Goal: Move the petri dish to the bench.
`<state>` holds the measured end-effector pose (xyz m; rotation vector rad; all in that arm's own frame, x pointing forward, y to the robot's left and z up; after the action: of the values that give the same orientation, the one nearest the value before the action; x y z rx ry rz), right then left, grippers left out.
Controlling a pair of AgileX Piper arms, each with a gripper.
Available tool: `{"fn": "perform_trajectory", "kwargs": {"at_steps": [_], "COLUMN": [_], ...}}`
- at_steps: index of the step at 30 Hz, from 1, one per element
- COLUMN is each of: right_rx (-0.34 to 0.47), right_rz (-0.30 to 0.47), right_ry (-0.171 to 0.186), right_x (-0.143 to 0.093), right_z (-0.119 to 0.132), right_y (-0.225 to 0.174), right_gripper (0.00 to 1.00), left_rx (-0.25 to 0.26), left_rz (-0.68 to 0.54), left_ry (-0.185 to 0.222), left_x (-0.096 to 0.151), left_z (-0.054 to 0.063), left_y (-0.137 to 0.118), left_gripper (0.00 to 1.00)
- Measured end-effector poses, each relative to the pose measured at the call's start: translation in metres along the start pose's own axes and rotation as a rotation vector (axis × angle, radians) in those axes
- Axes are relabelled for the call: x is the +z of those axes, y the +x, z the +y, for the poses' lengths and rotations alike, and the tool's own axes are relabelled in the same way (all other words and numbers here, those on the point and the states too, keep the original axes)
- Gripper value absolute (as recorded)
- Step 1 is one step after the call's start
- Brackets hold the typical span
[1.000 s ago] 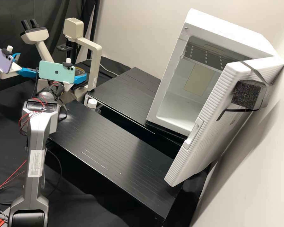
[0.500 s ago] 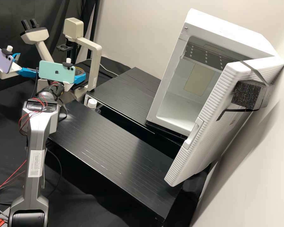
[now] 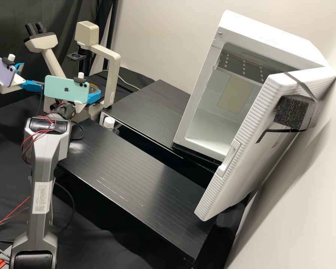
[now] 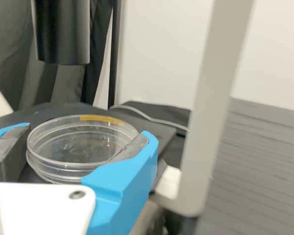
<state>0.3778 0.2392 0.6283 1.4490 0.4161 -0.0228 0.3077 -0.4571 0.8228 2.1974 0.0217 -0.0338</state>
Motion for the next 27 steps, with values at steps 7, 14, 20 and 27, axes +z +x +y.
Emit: {"fn": "perform_trajectory", "kwargs": {"at_steps": [7, 14, 20, 27], "right_rx": [0.066, 0.176, 0.224, 0.264], "right_rz": [0.017, 0.05, 0.027, -0.074], "right_ry": [-0.044, -0.072, -0.086, -0.079], "right_x": [0.005, 0.022, 0.05, 0.082], "right_z": [0.027, 0.05, 0.056, 0.061], "right_y": [-0.054, -0.12, -0.179, -0.224], "right_gripper": [0.0, 0.0, 0.0, 0.0], "left_rx": [0.0, 0.0, 0.0, 0.0], "left_rz": [0.0, 0.0, 0.0, 0.0], "left_ry": [0.0, 0.0, 0.0, 0.0], "left_x": [0.0, 0.0, 0.0, 0.0], "left_z": [0.0, 0.0, 0.0, 0.0], "left_y": [0.0, 0.0, 0.0, 0.0], "left_gripper": [1.0, 1.0, 1.0, 1.0]}}
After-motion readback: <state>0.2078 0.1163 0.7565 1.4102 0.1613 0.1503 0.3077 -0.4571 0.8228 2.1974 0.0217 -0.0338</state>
